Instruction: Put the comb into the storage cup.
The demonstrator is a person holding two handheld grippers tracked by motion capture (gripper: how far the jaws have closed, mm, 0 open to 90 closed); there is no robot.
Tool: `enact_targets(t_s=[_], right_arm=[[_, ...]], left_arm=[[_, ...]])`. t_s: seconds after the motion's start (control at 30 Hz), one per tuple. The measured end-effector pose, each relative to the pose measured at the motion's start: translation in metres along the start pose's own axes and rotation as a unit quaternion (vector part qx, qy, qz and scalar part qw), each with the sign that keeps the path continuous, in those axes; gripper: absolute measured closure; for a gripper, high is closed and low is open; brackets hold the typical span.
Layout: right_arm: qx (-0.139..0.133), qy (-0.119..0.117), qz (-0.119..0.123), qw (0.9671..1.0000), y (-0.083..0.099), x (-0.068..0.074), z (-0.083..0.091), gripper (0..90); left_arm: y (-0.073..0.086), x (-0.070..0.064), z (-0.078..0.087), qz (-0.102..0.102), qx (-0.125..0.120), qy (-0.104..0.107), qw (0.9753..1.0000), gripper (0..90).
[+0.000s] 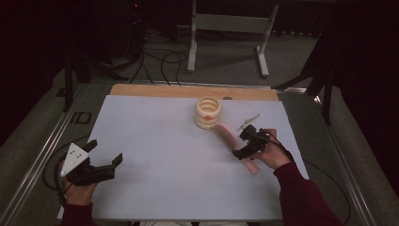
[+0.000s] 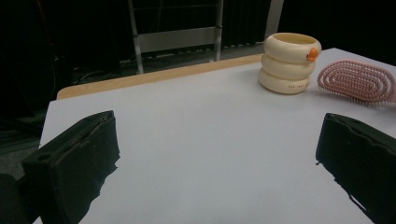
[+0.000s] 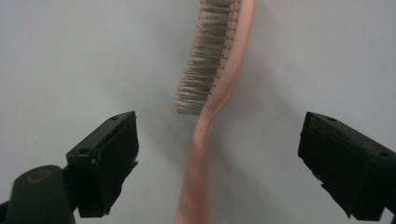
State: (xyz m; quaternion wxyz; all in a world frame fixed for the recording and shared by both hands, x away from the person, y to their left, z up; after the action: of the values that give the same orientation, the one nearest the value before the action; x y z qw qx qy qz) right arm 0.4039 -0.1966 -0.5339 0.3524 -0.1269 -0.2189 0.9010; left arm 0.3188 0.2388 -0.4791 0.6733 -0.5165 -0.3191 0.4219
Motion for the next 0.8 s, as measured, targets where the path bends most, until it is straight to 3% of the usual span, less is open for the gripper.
enact_targets(t_s=[0.47,0.63,0.8], right_arm=[[0.050,-0.004,0.004,0.9988,0.008,0.000,-0.021,19.7],[0.067,-0.008,0.003,0.9977,0.011,-0.001,-0.030,29.7],[0.084,-0.019,0.001,0.9963,0.014,-0.001,-0.037,47.2]], left_arm=[[0.001,0.000,-0.001,-0.001,0.002,0.000,1.0000,0.0],[0.000,0.000,0.000,-0.001,0.001,0.000,1.0000,0.0],[0.001,0.000,0.000,-0.001,0.002,0.000,1.0000,0.0]])
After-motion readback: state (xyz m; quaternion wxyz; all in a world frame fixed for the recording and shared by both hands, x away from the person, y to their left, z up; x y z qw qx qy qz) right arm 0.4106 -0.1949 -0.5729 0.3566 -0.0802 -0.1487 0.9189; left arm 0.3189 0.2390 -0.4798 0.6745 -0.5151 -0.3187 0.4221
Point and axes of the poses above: each handheld gripper's, and its own axes: z roughly backward along the jaws, y roughly out of its underside, x roughly to its left, the point moved 9 cm from there along -z, roughly forward along the jaws, and after that the axes turned 3 degrees about -x, right-handed, at the moved point
